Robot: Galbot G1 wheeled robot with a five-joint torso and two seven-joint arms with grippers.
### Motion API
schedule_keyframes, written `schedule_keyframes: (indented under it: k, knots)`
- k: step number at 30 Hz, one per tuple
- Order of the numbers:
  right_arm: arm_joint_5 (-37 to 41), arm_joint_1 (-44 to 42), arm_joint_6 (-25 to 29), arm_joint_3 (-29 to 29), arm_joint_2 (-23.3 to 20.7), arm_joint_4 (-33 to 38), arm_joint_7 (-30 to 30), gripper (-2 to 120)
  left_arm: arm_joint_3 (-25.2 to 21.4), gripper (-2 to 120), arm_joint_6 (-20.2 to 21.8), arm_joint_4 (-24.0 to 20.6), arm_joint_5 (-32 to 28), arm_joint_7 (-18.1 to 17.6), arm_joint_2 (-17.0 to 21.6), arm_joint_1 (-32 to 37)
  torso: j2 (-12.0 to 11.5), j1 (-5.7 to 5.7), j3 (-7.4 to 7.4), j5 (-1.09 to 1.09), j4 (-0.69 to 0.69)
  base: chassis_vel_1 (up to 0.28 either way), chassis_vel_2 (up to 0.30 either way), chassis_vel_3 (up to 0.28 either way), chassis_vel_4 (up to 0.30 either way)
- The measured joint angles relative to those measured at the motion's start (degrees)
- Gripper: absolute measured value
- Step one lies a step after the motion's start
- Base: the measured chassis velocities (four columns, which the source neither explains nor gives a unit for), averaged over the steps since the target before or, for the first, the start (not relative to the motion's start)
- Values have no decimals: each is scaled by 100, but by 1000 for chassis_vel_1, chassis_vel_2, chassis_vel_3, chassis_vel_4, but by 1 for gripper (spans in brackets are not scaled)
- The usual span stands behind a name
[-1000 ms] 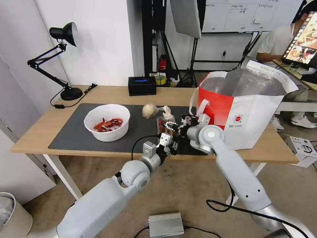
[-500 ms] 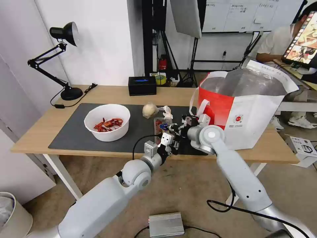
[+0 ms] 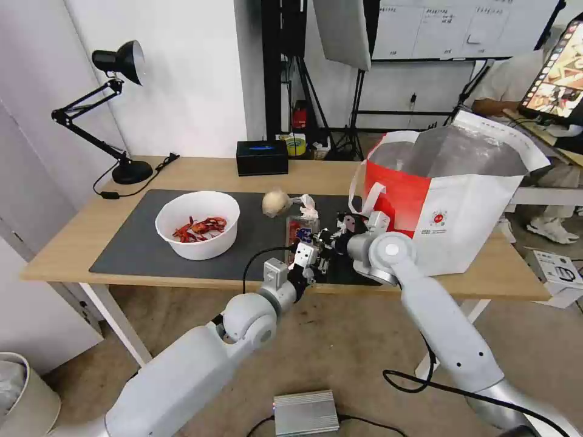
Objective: Pick up the trash from the table and place it into the takeout bag.
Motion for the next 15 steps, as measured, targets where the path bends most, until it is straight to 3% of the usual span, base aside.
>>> schedule_keyframes:
  k: [7, 15]
  knots:
    - [-3, -6, 13, 33, 28, -12, 10, 0, -172, 0, 0, -114, -8, 0, 125, 115, 1, 0, 0, -1, -1, 0, 0, 0, 0]
    - [-12, -36, 17, 72, 20, 9, 16, 0, -595, 0, -7, -486, -48, 29, 604, 526, 0, 0, 0, -1, 0, 0, 0, 0, 0]
